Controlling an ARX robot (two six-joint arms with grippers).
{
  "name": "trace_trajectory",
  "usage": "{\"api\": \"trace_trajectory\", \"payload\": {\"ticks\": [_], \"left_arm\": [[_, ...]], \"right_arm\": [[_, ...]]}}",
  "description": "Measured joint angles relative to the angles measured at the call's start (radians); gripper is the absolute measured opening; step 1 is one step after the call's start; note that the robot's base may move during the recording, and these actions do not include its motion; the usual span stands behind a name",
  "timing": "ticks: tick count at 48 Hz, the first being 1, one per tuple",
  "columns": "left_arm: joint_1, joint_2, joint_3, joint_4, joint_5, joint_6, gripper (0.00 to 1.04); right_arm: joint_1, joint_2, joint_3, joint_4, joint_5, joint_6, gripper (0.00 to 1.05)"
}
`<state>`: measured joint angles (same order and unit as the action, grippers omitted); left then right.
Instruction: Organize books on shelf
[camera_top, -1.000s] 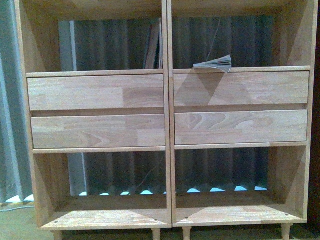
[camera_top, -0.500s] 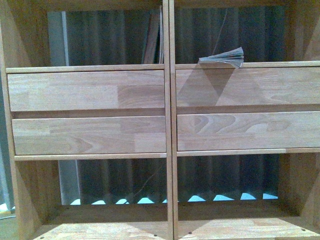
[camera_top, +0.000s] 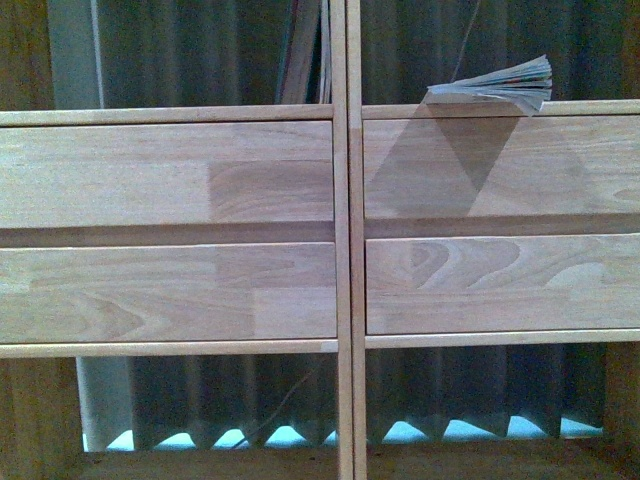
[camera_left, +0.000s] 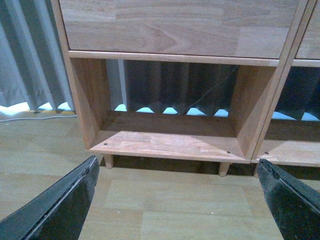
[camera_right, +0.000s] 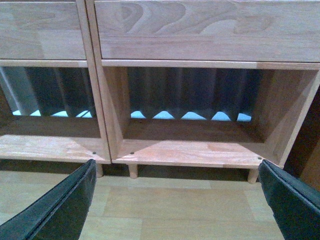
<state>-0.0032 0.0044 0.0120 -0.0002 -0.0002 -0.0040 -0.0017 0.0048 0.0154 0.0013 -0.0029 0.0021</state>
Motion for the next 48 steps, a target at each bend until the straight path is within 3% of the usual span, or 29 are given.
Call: {"api": "trace_trajectory", "payload": {"ticks": [48], "left_arm": [[0.000, 0.000, 0.000, 0.000, 0.000, 0.000, 0.97]], "right_arm": [[0.000, 0.000, 0.000, -0.002, 0.001, 0.000, 0.98]]}}
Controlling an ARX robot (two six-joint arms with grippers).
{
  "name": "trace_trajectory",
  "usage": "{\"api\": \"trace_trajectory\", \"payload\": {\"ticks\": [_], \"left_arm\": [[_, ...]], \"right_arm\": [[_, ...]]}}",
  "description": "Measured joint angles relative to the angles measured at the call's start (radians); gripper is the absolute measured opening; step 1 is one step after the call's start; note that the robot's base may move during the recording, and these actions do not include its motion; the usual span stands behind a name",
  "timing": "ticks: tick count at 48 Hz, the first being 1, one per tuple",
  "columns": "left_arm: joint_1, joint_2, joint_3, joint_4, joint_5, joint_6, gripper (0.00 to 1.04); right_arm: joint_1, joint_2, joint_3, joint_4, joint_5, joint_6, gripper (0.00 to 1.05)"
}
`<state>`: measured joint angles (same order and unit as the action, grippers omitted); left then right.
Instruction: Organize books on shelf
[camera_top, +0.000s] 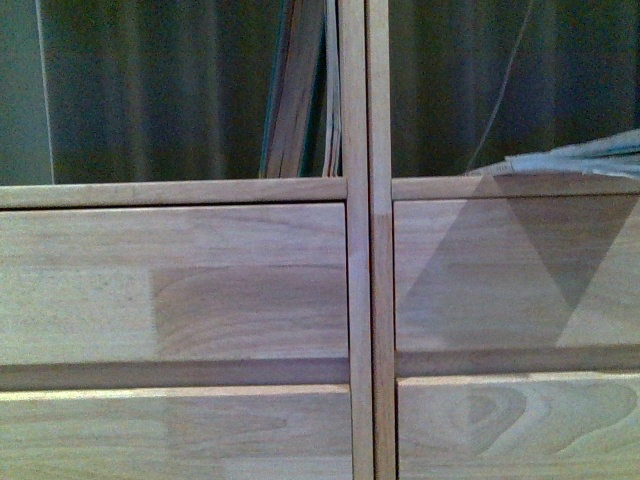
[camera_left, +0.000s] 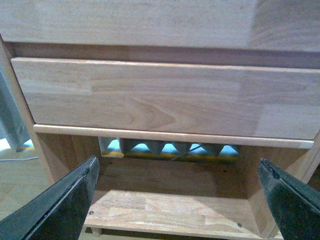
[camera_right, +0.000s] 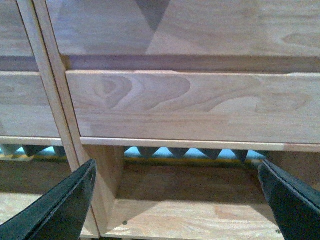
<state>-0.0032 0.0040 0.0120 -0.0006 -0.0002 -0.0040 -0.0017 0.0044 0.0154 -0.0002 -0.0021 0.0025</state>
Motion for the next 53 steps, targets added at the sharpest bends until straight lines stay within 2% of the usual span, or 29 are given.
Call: {"api": "trace_trajectory", "payload": {"ticks": [39, 41, 44, 46, 50, 53], "left_arm": [[0.000, 0.000, 0.000, 0.000, 0.000, 0.000, 0.97], [0.000, 0.000, 0.000, 0.000, 0.000, 0.000, 0.97], [0.000, 0.000, 0.000, 0.000, 0.000, 0.000, 0.97], [0.000, 0.000, 0.000, 0.000, 0.000, 0.000, 0.97], [0.000, 0.000, 0.000, 0.000, 0.000, 0.000, 0.97], [0.000, 0.000, 0.000, 0.000, 0.000, 0.000, 0.97]], "right_arm": [[0.000, 0.000, 0.000, 0.000, -0.001, 0.000, 0.98], [0.011, 0.005, 0.000, 0.003, 0.020, 0.018, 0.98], [0.095, 0.061, 0.002, 0.071, 0.174, 0.113, 0.98], [0.164, 0.121, 0.004, 0.134, 0.240, 0.168, 0.98], [0.253, 0.253, 0.036, 0.237, 0.266, 0.233, 0.98], [0.257, 0.327, 0.077, 0.282, 0.246, 0.269, 0.98]]}}
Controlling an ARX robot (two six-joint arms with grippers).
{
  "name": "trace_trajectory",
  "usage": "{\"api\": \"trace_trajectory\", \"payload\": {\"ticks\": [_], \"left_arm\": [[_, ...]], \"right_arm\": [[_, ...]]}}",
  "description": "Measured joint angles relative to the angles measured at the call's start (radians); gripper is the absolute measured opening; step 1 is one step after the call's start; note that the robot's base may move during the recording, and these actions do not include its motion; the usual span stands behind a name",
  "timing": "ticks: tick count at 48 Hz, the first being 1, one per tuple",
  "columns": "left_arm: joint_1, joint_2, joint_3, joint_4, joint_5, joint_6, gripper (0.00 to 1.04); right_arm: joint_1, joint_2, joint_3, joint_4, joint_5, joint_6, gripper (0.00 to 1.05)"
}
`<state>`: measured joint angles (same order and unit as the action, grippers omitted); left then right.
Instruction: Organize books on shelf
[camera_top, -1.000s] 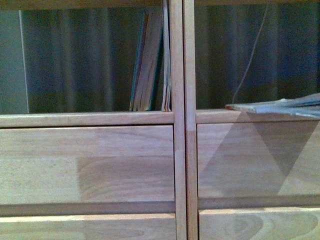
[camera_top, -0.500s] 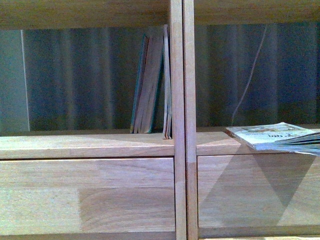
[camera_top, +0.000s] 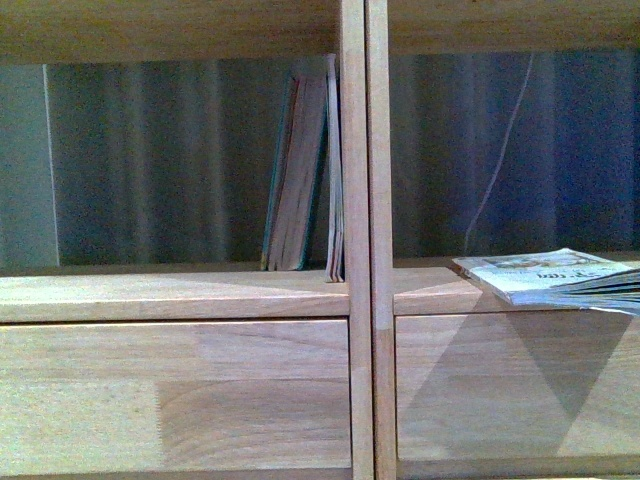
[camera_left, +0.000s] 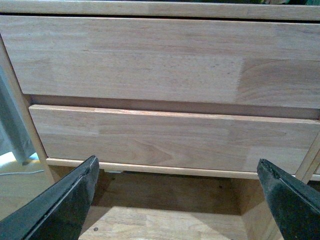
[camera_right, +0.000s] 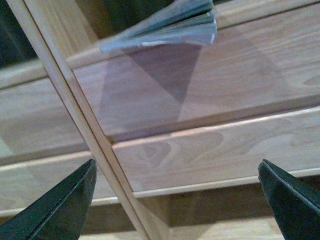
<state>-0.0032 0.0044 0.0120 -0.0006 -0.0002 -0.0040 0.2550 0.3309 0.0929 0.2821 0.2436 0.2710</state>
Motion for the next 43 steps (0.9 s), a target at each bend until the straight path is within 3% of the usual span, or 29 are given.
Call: {"api": "trace_trajectory", "payload": {"ticks": [10, 16, 22, 30, 43], "left_arm": [[0.000, 0.000, 0.000, 0.000, 0.000, 0.000, 0.97], [0.000, 0.000, 0.000, 0.000, 0.000, 0.000, 0.97], [0.000, 0.000, 0.000, 0.000, 0.000, 0.000, 0.97], [0.000, 0.000, 0.000, 0.000, 0.000, 0.000, 0.97], [0.000, 0.000, 0.000, 0.000, 0.000, 0.000, 0.97]], "right_arm": [[-0.093, 0.207, 0.165, 0.109, -0.162, 0.170, 0.98], [-0.240, 0.389, 0.243, 0.197, -0.320, 0.431, 0.98], [-0.314, 0.568, 0.290, 0.304, -0.365, 0.681, 0.98], [-0.290, 0.746, 0.325, 0.401, -0.356, 0.837, 0.98], [-0.193, 0.949, 0.459, 0.498, -0.277, 0.934, 0.98]]}}
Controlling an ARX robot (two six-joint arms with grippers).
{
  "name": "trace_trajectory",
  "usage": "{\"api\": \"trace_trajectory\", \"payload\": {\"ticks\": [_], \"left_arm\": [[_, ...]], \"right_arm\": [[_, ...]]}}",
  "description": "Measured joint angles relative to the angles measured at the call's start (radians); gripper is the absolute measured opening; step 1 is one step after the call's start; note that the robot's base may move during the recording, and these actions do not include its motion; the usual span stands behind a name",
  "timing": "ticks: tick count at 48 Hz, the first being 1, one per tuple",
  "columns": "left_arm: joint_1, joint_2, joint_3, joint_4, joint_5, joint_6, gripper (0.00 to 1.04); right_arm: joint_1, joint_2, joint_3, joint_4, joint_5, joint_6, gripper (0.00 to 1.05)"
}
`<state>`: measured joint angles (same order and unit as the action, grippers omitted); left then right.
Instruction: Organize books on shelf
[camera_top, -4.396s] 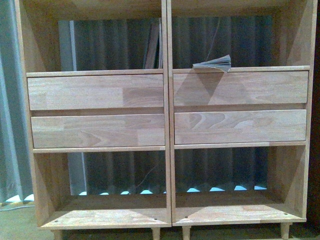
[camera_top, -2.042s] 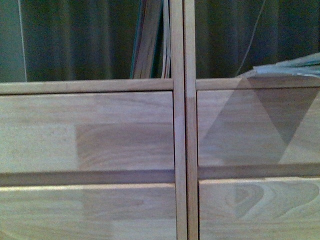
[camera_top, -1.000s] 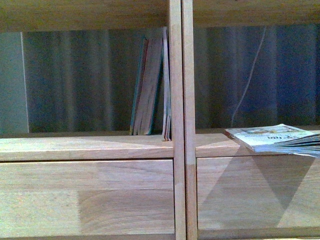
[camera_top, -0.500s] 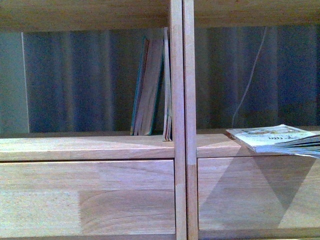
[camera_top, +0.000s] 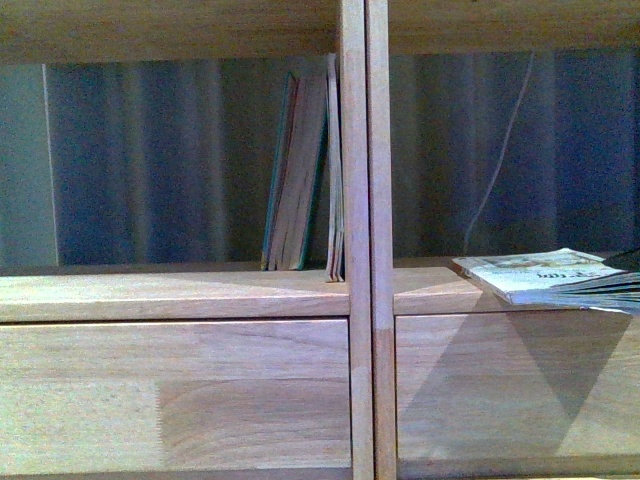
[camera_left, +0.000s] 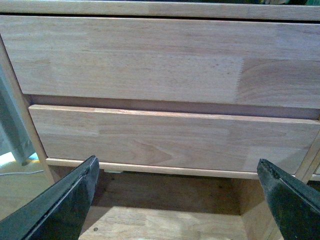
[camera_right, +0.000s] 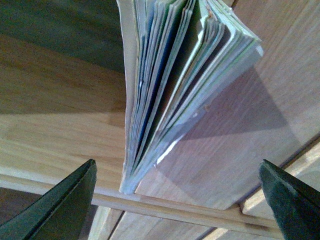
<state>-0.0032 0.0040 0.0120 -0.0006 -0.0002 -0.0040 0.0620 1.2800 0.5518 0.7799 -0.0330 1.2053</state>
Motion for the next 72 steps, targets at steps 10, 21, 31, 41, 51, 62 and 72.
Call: {"api": "trace_trajectory", "payload": {"ticks": [10, 21, 31, 41, 51, 62, 72], "left_arm": [[0.000, 0.000, 0.000, 0.000, 0.000, 0.000, 0.97], [0.000, 0.000, 0.000, 0.000, 0.000, 0.000, 0.97], [0.000, 0.000, 0.000, 0.000, 0.000, 0.000, 0.97], [0.000, 0.000, 0.000, 0.000, 0.000, 0.000, 0.97], [0.000, 0.000, 0.000, 0.000, 0.000, 0.000, 0.97], [0.000, 0.000, 0.000, 0.000, 0.000, 0.000, 0.97], [0.000, 0.000, 0.000, 0.000, 0.000, 0.000, 0.97]], "right_arm": [[-0.011, 0.056, 0.092, -0.009, 0.007, 0.056, 0.98], [-0.016, 0.096, 0.164, -0.038, 0.008, 0.079, 0.98], [0.005, 0.147, 0.203, -0.049, 0.034, 0.089, 0.94], [0.016, 0.172, 0.204, -0.048, 0.048, 0.088, 0.69], [0.019, 0.172, 0.183, -0.022, 0.044, 0.080, 0.35], [0.027, 0.119, 0.150, 0.000, 0.032, 0.069, 0.07], [-0.018, -0.048, 0.046, -0.007, -0.069, 0.023, 0.07]]}}
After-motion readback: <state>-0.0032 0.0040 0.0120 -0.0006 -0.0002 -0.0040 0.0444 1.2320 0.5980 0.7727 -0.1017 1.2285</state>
